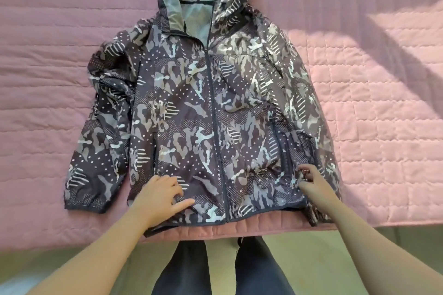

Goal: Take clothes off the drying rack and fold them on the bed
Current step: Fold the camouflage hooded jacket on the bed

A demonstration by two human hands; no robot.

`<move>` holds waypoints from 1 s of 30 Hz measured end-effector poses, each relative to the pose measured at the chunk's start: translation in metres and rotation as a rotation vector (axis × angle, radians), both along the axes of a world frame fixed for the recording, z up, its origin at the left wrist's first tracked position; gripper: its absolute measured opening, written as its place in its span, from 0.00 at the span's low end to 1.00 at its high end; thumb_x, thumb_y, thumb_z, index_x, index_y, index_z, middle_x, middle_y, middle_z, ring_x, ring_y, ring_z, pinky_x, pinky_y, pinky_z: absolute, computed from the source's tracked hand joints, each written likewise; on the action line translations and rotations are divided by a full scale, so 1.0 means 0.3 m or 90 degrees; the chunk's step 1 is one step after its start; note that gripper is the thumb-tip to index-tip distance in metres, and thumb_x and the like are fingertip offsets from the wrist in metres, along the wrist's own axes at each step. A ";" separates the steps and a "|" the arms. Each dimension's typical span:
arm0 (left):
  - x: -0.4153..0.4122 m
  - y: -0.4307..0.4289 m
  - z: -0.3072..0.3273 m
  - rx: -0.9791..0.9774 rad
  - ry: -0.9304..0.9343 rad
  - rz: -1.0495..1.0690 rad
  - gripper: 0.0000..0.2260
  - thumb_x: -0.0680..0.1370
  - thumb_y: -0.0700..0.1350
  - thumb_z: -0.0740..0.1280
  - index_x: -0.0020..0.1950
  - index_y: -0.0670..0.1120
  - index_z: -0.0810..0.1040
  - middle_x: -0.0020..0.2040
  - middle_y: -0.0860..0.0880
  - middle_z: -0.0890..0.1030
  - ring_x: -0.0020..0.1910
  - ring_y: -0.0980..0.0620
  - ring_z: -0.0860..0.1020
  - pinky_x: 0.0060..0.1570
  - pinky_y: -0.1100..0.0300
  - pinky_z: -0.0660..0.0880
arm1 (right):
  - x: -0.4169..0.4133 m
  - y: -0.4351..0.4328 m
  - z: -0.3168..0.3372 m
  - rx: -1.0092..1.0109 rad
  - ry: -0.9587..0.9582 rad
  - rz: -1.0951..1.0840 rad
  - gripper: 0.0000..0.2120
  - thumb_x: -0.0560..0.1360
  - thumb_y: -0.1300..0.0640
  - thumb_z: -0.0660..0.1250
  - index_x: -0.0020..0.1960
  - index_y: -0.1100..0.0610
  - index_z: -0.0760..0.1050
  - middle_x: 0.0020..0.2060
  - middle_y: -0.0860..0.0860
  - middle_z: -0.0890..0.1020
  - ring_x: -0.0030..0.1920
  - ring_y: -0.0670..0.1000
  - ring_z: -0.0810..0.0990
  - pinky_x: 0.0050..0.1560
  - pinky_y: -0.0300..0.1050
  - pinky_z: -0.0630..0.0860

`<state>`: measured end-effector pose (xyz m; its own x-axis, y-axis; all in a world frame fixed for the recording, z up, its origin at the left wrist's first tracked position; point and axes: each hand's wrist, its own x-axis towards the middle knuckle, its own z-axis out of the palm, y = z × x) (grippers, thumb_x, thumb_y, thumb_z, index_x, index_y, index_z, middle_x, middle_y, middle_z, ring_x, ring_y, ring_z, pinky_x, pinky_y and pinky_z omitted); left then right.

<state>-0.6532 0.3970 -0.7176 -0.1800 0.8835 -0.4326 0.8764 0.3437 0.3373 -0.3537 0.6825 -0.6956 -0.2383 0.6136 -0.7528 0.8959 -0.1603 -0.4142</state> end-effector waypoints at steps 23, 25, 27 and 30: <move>0.369 1.233 -0.122 0.106 0.019 0.136 0.22 0.83 0.49 0.56 0.76 0.44 0.62 0.77 0.45 0.60 0.77 0.44 0.57 0.75 0.46 0.56 | 0.308 0.997 0.015 0.412 -0.137 0.013 0.20 0.78 0.41 0.61 0.58 0.55 0.80 0.47 0.57 0.84 0.47 0.61 0.81 0.47 0.51 0.78; 0.351 1.334 -0.129 0.102 0.020 0.161 0.22 0.83 0.49 0.56 0.76 0.45 0.60 0.78 0.47 0.59 0.77 0.45 0.56 0.74 0.44 0.57 | 0.297 1.174 0.062 0.511 -0.121 0.006 0.17 0.78 0.43 0.64 0.56 0.54 0.81 0.52 0.58 0.82 0.52 0.63 0.80 0.48 0.53 0.75; 0.337 1.422 -0.145 0.090 0.030 0.169 0.24 0.83 0.49 0.56 0.78 0.47 0.57 0.79 0.49 0.54 0.78 0.46 0.52 0.75 0.44 0.55 | 0.289 1.324 0.078 0.585 -0.131 0.008 0.14 0.78 0.46 0.64 0.55 0.54 0.80 0.53 0.59 0.81 0.52 0.63 0.79 0.49 0.53 0.74; 0.303 1.549 -0.162 0.081 0.091 0.172 0.28 0.81 0.55 0.58 0.79 0.49 0.55 0.78 0.50 0.57 0.77 0.45 0.55 0.72 0.43 0.57 | 0.283 1.464 0.038 0.609 -0.213 0.066 0.14 0.78 0.52 0.65 0.61 0.55 0.77 0.59 0.61 0.76 0.61 0.63 0.73 0.61 0.57 0.67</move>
